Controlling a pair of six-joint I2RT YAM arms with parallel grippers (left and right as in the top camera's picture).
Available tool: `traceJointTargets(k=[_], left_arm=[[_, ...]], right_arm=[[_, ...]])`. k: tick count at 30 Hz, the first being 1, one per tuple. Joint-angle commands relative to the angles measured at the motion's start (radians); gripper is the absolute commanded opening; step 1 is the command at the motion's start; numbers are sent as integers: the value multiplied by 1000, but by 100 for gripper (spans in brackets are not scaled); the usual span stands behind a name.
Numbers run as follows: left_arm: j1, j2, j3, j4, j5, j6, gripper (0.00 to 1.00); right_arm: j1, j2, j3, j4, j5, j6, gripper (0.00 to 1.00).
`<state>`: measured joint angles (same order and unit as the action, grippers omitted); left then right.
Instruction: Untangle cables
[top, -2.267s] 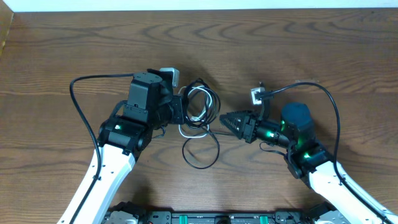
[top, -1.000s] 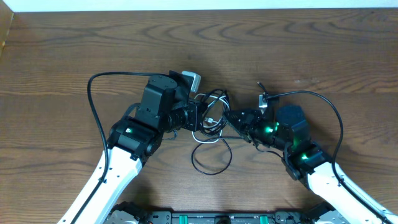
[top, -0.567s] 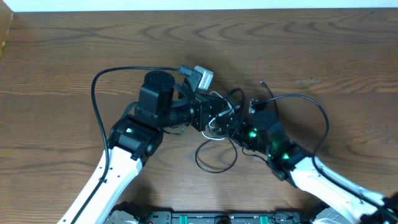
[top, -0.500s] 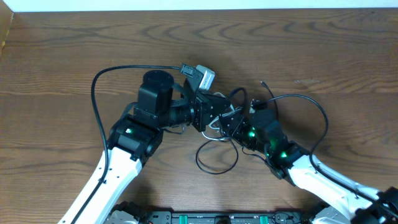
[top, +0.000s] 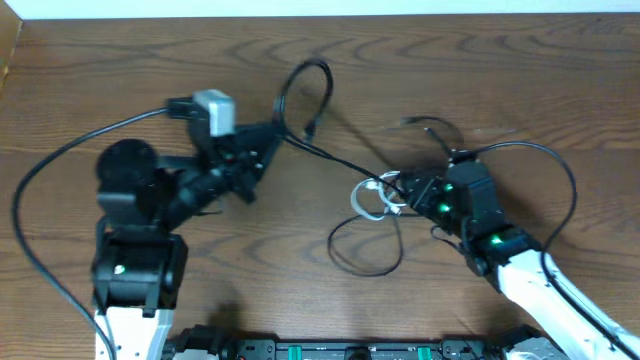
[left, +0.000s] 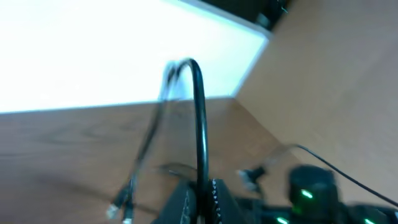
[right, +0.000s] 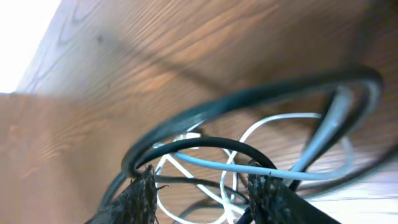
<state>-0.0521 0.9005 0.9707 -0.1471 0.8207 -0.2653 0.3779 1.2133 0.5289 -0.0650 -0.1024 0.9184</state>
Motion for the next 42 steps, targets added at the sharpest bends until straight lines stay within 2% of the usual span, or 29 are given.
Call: traceJointTargets(k=[1,6,9,11,13,15,18,20,21,22,23,24,26,28,32,37,40,42], left_arm=[[93,-29,16,29,-48,-27,8],[164,-20,15,14,-48,-51,8],[184,-15,15,-13,-48,-51,8],[184,-10,15,-44,-47,-51,8],[185,1,15,-92,-47,-50,8],[185,16,15,-137,-48,-50,8],[184,48,15,-202,-48,-51,10],[184,73,15,-244,-47,-51,17],[184,85,15,-262,-47,-51,31],[184,98,15,-279,-47,-51,52],[184,113,15,-297,-47,-51,81],[184,124,15,-311,-47,-53,94],[183,150,15,-341,-47,-94,94],[183,166,15,-359,-47,-145,94],[156,205,15,-395,-47,-257,94],[49,256,15,-398,-50,-288,94],[-25,296,15,-399,-92,-327,94],[-79,328,15,-399,-146,-407,94]], right_arm=[[-72,-17,-19,-74,126,-90,49],[-131,-42,-19,-111,154,-131,56],[-143,-63,-18,-97,137,-182,65],[-143,-85,-18,-64,64,-235,58],[-142,-106,-18,-21,-27,-266,37],[-142,-128,-18,23,-108,-265,22],[-142,-150,-18,76,-214,-261,16],[-140,-158,-18,102,-280,-261,16],[-141,-160,-18,110,-308,-261,18],[-141,-161,-18,111,-321,-261,21],[-141,-161,-18,110,-323,-261,28],[-140,-161,-18,104,-322,-262,34],[-141,-161,-18,90,-315,-262,44],[-141,-160,-19,87,-313,-262,49],[-141,-160,-19,80,-261,-262,53],[-141,-160,-19,72,-217,-254,55],[-141,-160,-19,68,-217,-238,59],[-141,-160,-19,60,-217,-238,60]])
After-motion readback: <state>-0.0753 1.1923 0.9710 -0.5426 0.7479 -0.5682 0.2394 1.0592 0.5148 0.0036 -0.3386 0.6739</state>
